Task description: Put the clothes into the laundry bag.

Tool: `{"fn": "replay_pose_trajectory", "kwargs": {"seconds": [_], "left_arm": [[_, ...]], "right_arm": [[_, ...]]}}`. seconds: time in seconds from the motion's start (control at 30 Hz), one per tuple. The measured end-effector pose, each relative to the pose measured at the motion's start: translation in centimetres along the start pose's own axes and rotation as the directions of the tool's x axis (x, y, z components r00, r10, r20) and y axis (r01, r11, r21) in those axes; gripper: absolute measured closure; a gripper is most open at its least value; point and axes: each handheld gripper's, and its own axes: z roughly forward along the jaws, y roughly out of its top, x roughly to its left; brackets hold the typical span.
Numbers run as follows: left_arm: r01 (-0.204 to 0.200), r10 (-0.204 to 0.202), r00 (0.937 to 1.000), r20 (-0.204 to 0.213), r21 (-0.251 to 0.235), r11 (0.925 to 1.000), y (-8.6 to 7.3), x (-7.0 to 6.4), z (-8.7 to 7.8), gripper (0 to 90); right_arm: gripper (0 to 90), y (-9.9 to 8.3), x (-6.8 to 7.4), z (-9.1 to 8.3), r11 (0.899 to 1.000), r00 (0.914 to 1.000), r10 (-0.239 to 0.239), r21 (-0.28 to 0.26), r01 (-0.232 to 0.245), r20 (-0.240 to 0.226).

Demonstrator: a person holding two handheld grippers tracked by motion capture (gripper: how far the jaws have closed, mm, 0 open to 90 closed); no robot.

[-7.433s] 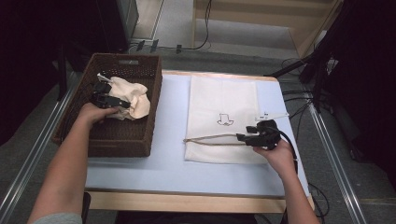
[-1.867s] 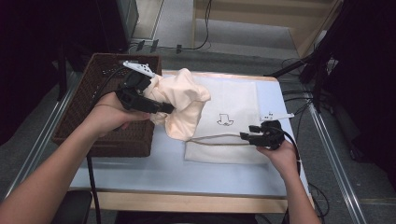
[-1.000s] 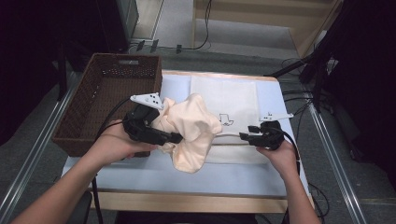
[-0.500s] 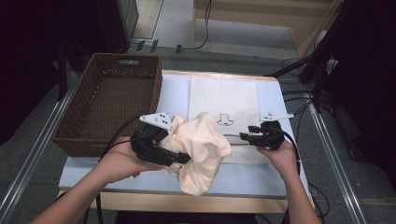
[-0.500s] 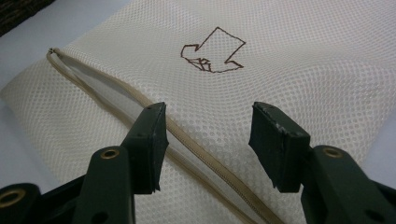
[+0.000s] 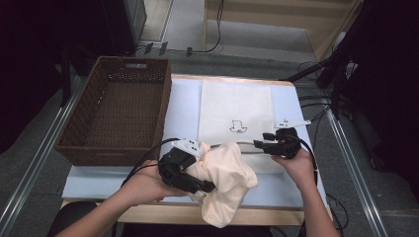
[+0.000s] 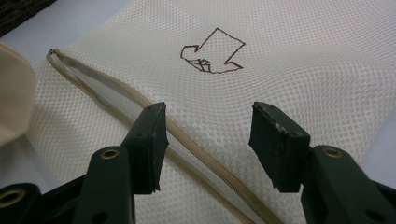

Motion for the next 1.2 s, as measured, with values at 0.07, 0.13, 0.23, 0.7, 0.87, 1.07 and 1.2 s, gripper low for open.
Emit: {"fn": "replay_pose_trajectory", "kwargs": {"seconds": [0.07, 0.13, 0.23, 0.7, 0.87, 1.07, 1.2], "left_arm": [[-0.001, 0.001, 1.0000, 0.003, 0.009, 1.0000, 0.0, 0.1, 0.8, 58.4], [0.003, -0.003, 1.0000, 0.003, 0.011, 0.9999, 0.0, 0.4, 1.9, 58.3], [0.000, 0.000, 0.9998, -0.021, 0.025, 0.9997, -0.2, 1.0, 3.4, 58.3], [0.036, -0.030, 0.9947, -0.099, 0.067, 0.9971, -0.4, 4.1, 8.1, 57.7], [0.027, -0.018, 0.9914, -0.129, 0.067, 0.9974, -0.4, 4.8, 9.3, 56.9], [0.076, -0.069, 0.9878, -0.140, 0.045, 0.9961, -1.4, 5.9, 10.8, 54.5], [0.068, -0.065, 0.9868, -0.149, 0.016, 0.9976, -2.1, 6.0, 11.1, 53.7]], "right_arm": [[47.5, 0.0, 0.0, 0.0, 1.000, 1.0000, 0.002, 0.000, -0.002, -0.001], [47.5, 0.0, 0.0, 0.0, 1.000, 1.0000, 0.001, 0.000, -0.001, -0.001], [47.5, 0.0, 0.0, 0.0, 1.000, 1.0000, -0.001, -0.001, 0.001, -0.002], [47.4, 0.0, 0.2, 0.1, 1.000, 0.9998, -0.020, -0.005, 0.020, -0.003], [47.4, 0.1, 0.6, 0.4, 0.999, 0.9989, -0.046, -0.003, 0.046, -0.012], [47.4, 0.0, 1.0, 1.0, 0.998, 0.9978, -0.061, 0.015, 0.062, -0.027], [47.4, 0.0, 1.4, 1.5, 0.996, 0.9958, -0.088, 0.024, 0.089, -0.025]]}}
